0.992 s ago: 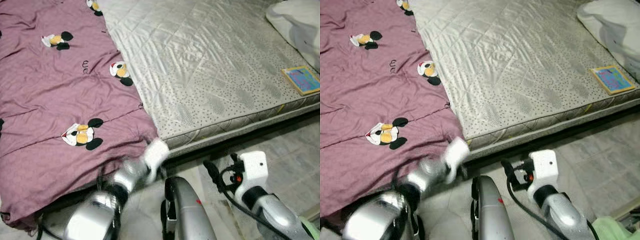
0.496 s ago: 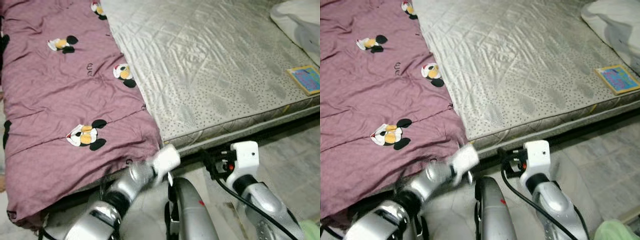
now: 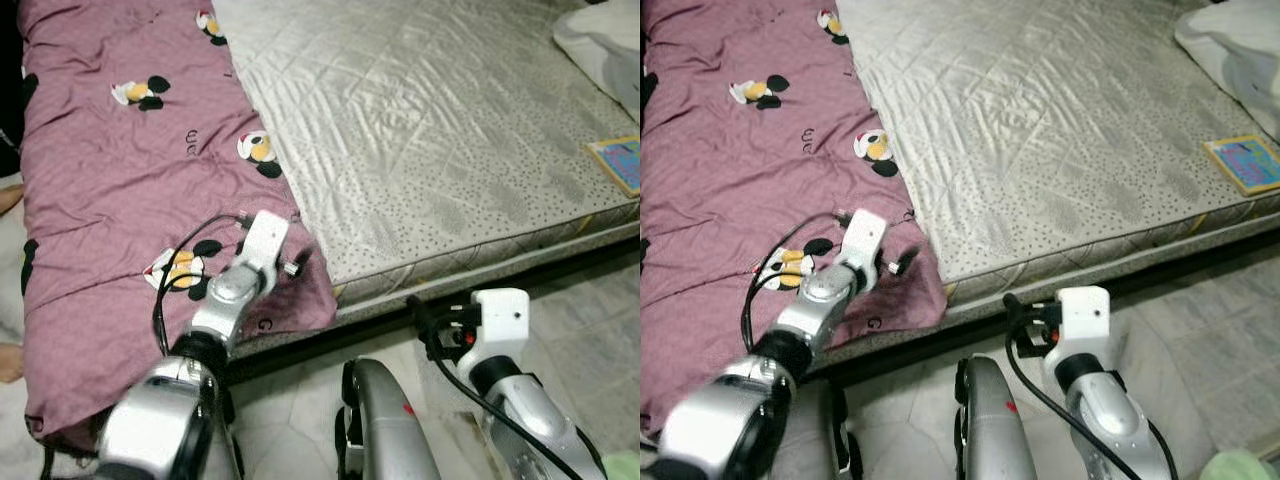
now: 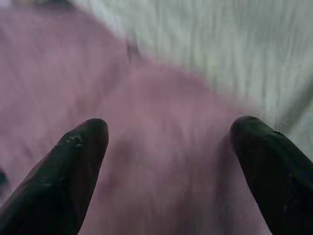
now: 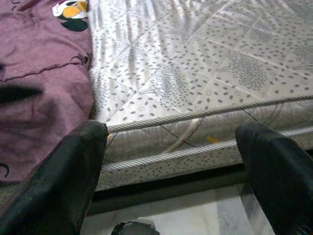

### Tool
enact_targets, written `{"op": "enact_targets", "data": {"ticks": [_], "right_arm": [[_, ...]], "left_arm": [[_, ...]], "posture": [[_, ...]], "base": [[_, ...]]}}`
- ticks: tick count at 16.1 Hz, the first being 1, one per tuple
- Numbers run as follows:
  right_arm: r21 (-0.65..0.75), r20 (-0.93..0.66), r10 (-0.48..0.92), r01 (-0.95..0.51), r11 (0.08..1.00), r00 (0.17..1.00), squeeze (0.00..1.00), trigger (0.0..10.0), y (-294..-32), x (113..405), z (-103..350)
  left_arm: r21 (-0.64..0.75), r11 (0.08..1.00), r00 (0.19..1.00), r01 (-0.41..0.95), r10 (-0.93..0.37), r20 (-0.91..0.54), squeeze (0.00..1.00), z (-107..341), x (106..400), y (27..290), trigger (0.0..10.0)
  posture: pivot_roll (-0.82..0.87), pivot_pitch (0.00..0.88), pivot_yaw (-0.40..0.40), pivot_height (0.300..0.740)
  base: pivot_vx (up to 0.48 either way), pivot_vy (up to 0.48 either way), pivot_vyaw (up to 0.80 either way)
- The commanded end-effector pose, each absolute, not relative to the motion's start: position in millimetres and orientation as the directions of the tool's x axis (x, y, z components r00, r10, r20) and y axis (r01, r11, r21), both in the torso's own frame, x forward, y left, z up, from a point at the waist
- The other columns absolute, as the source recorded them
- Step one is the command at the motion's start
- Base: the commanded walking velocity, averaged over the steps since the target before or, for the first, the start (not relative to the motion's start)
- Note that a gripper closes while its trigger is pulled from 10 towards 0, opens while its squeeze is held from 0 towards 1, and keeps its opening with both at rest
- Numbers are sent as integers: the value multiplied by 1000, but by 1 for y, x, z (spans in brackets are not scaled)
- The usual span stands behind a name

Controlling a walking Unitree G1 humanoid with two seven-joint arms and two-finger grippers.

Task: Clean up the room

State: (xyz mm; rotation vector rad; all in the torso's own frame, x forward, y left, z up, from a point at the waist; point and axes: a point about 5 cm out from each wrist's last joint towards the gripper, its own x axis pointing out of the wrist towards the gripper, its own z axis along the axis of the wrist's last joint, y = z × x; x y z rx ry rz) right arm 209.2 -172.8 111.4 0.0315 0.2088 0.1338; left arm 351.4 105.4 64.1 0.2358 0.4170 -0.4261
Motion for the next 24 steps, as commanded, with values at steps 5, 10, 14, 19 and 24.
{"op": "enact_targets", "data": {"ticks": [5, 10, 14, 19, 24], "right_arm": [[40, -219, 109, -103, 994, 970, 0, 10000, -178, 207, 112], [45, -184, 123, -116, 992, 975, 0, 10000, -172, 225, 114], [48, -146, 128, -122, 991, 981, 0, 10000, -166, 238, 116], [55, -102, 151, -146, 988, 983, 0, 10000, -157, 253, 117], [66, -30, 137, -135, 989, 990, 0, 10000, -157, 272, 122]], "left_arm": [[-23, 841, 603, 540, -406, -686, 0, 9, 310, 95, 10000], [-2, 757, 544, 653, -471, -694, 0, 1, 297, 77, 10000], [147, 675, 599, 723, -507, -619, 0, 24, 316, 68, 10000], [274, 561, 612, 781, -599, -517, 0, 52, 328, 44, 10000], [262, 837, 873, 481, -486, -51, 0, 112, 355, 85, 10000]], "posture": [[-256, 207, -37, 609], [-230, 152, -29, 609], [-204, 105, -13, 609], [-176, 52, -8, 609], [-123, 0, -8, 609]], "base": [[0, 0, 0], [0, 0, 0], [0, 0, 0], [0, 0, 0], [0, 0, 0]]}}
